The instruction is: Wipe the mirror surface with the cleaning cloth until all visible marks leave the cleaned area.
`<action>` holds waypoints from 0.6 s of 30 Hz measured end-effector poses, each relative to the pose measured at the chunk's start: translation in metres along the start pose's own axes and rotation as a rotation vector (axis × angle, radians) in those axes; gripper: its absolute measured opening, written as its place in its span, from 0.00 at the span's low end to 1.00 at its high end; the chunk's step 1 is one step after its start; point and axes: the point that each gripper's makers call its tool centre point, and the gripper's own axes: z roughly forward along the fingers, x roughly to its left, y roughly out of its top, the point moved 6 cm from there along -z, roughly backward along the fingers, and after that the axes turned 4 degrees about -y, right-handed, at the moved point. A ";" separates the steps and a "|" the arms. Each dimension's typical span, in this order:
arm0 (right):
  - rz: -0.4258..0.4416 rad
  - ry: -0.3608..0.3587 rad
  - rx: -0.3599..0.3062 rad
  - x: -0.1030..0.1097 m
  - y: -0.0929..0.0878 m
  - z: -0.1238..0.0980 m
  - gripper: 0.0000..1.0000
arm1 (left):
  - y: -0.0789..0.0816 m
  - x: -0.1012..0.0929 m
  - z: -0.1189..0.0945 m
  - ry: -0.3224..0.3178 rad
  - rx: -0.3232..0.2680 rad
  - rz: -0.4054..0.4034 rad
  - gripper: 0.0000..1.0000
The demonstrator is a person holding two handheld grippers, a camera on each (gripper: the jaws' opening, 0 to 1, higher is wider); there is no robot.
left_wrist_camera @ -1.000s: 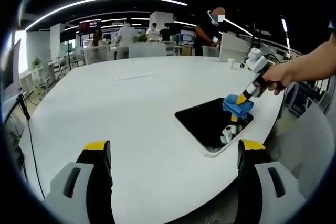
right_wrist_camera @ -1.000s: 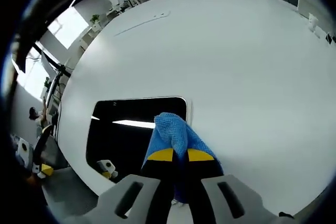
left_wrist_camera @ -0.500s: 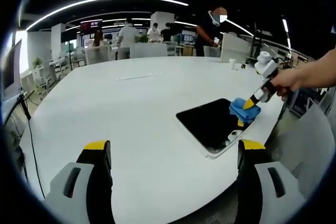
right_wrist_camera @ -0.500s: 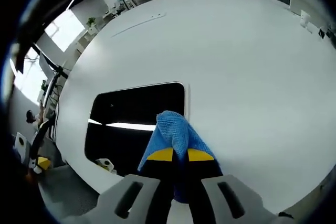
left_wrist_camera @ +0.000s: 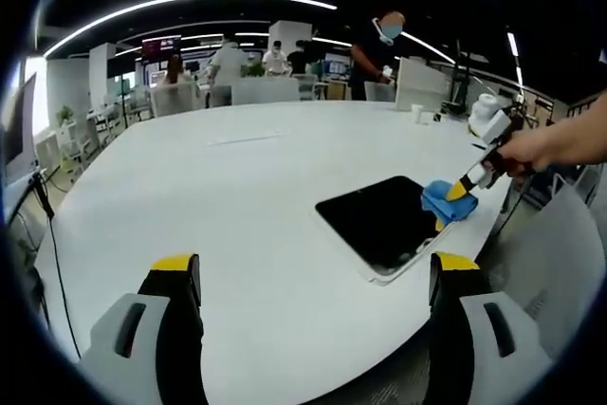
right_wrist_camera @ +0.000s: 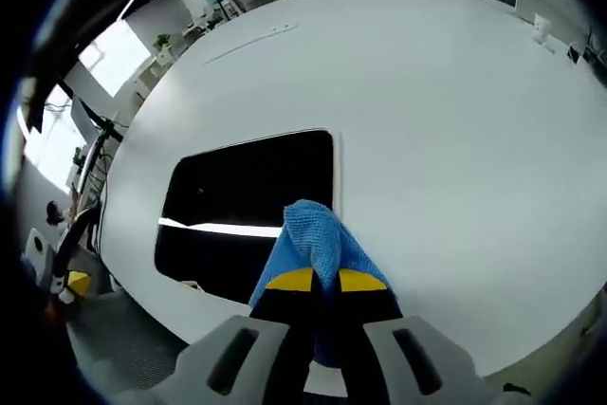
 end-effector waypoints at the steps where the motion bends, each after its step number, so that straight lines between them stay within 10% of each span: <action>1: 0.012 0.001 0.003 -0.001 -0.001 0.000 0.01 | 0.000 0.000 0.000 -0.001 -0.001 -0.002 0.99; 18: 0.005 0.000 0.006 0.004 -0.004 0.000 0.01 | 0.001 -0.001 -0.001 -0.005 -0.006 -0.006 0.99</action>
